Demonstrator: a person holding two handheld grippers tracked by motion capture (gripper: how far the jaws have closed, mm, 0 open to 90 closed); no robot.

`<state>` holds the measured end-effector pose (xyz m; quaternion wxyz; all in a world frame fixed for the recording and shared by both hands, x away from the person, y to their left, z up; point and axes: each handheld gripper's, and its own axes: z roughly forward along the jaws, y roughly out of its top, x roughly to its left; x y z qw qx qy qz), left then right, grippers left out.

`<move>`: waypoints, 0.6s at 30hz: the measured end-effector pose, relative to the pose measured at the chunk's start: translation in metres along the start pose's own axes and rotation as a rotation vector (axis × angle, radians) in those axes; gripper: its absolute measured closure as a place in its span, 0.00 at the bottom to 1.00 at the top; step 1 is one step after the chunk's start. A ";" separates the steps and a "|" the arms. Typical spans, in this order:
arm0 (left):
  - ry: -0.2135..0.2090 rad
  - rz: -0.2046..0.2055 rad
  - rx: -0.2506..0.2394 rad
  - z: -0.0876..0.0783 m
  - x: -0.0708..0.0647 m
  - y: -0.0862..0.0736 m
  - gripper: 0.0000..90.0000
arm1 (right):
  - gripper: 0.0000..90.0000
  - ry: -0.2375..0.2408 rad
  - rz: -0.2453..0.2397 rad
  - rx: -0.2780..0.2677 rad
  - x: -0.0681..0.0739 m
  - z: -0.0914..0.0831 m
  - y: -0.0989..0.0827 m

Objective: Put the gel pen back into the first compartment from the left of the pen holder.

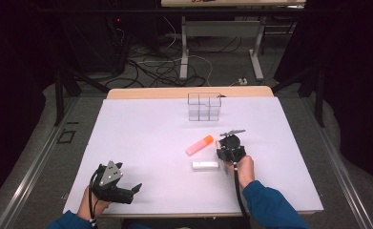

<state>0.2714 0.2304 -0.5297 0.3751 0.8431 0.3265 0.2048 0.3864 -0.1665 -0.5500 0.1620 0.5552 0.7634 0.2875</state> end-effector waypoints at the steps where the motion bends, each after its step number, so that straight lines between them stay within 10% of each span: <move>1: 0.000 0.000 0.000 0.000 0.000 0.000 0.00 | 0.85 0.000 0.000 0.001 0.000 0.000 0.000; 18: 0.000 0.008 0.000 0.000 0.001 0.000 0.00 | 0.89 0.042 0.051 -0.036 -0.009 -0.007 0.002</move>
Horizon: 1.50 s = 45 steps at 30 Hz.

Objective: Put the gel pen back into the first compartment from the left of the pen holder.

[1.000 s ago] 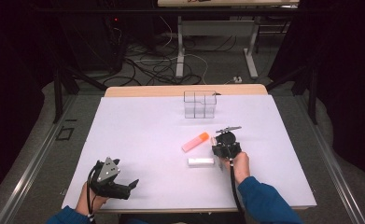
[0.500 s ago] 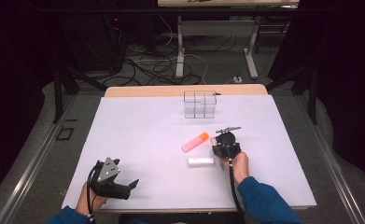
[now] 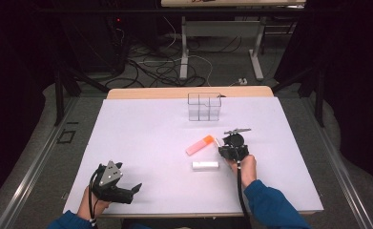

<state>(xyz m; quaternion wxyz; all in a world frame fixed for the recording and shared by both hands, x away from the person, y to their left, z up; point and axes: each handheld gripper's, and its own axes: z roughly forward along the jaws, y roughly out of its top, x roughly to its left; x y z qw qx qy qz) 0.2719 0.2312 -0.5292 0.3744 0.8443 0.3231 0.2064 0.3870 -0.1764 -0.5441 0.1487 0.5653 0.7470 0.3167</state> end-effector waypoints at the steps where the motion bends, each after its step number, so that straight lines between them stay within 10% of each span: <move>1: 0.000 -0.001 -0.002 0.000 0.000 0.000 0.00 | 0.89 -0.001 -0.002 -0.003 -0.001 -0.001 0.000; 45: 0.007 -0.002 -0.010 0.000 0.000 0.000 0.00 | 0.89 0.089 -0.058 -0.284 -0.004 -0.037 0.006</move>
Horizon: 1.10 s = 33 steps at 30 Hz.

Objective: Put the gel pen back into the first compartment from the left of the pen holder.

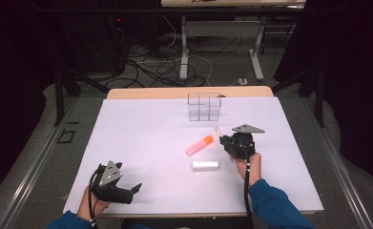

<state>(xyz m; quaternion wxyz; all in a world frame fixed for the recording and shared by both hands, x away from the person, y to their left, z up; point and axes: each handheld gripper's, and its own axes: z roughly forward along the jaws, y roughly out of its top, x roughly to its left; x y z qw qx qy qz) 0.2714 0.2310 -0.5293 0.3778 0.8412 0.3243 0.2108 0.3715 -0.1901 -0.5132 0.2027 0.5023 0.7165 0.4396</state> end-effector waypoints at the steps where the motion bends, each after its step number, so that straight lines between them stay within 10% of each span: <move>1: 0.000 0.000 -0.001 0.000 0.000 0.000 0.00 | 0.89 -0.001 -0.008 -0.006 0.000 0.000 0.001; 33: 0.000 -0.007 -0.003 0.000 0.000 0.000 0.00 | 0.89 0.044 -0.065 -0.131 0.001 0.016 0.020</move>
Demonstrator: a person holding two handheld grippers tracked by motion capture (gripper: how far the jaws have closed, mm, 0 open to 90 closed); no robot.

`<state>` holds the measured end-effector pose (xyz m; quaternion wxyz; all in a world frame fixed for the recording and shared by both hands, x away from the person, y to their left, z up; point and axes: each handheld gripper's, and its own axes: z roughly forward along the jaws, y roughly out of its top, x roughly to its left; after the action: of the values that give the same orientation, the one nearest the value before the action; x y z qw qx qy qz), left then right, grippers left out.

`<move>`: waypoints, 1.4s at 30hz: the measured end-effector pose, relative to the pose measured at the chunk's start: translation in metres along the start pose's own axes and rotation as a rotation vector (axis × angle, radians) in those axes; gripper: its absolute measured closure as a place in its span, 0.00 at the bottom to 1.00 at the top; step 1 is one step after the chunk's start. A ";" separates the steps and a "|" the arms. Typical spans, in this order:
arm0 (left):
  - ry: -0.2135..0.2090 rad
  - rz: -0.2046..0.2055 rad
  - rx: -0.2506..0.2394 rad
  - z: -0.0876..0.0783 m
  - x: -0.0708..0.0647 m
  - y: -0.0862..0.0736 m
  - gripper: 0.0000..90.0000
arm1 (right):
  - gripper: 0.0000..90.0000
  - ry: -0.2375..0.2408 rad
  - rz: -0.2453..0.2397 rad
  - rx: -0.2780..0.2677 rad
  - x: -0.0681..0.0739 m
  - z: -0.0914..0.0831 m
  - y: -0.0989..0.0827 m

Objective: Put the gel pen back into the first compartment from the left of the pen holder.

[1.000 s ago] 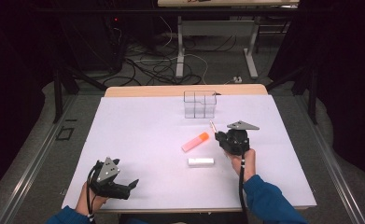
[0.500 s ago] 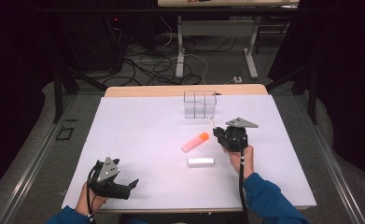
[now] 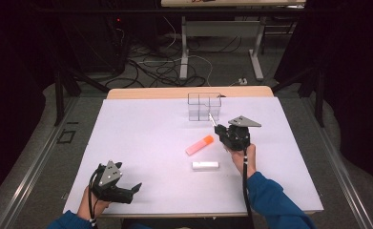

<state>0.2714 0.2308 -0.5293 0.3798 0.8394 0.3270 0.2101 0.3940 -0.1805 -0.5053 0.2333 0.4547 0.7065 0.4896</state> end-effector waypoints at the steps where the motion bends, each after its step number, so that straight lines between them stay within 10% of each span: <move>1: -0.001 0.000 0.000 0.000 0.000 0.000 0.00 | 0.89 -0.002 -0.003 -0.005 0.000 0.001 0.000; 42: -0.015 -0.006 -0.002 0.000 0.001 0.000 0.00 | 0.88 0.006 -0.018 -0.113 -0.002 0.049 0.035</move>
<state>0.2723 0.2311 -0.5291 0.3838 0.8397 0.3263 0.2029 0.4474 -0.1551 -0.4944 0.2608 0.4331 0.6824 0.5280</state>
